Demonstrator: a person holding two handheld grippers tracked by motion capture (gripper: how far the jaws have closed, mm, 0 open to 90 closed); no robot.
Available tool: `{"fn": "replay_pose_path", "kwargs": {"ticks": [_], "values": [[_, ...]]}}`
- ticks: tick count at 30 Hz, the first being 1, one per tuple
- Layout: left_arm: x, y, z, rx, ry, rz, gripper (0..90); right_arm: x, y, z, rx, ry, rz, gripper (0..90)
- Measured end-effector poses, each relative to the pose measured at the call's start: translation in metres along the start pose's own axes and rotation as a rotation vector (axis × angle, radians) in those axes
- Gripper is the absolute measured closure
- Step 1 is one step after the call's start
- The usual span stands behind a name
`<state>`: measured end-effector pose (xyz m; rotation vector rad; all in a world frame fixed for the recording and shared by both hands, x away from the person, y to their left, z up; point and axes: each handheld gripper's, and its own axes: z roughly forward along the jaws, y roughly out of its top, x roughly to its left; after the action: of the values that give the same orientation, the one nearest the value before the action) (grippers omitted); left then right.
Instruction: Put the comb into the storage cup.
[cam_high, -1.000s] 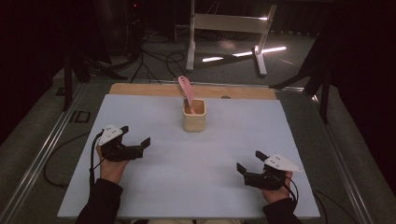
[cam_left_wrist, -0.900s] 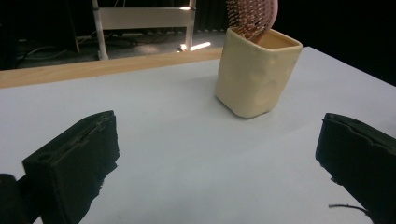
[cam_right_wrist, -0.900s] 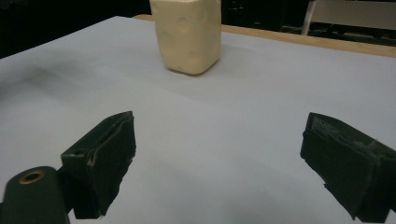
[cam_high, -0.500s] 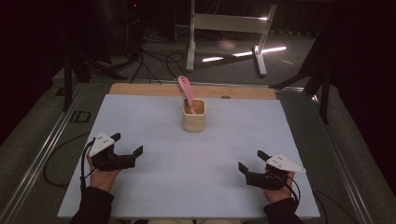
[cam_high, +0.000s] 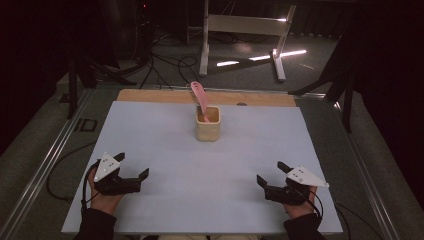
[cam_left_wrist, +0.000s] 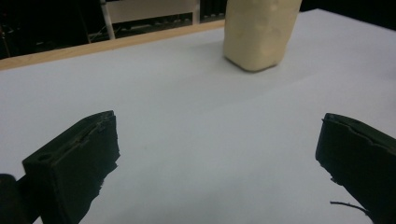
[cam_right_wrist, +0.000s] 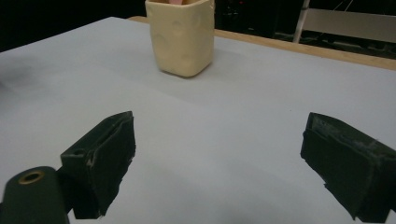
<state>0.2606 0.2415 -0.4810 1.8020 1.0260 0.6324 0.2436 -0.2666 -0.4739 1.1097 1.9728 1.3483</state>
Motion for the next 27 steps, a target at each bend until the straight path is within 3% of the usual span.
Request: {"fn": "replay_pose_path", "kwargs": {"ticks": [12,19,27], "values": [[0.001,-0.013,-0.01,0.022,0.037,0.041,0.1,-0.003,-0.003,-0.006,-0.027,-0.006,0.011,9.8],[0.002,-0.021,-0.018,-0.003,0.075,0.026,0.1,-0.007,-0.008,-0.009,-0.028,-0.044,-0.018,9.9],[0.005,-0.023,-0.022,-0.031,0.102,0.022,0.1,-0.009,-0.014,-0.006,-0.031,-0.053,-0.02,9.9]]}}
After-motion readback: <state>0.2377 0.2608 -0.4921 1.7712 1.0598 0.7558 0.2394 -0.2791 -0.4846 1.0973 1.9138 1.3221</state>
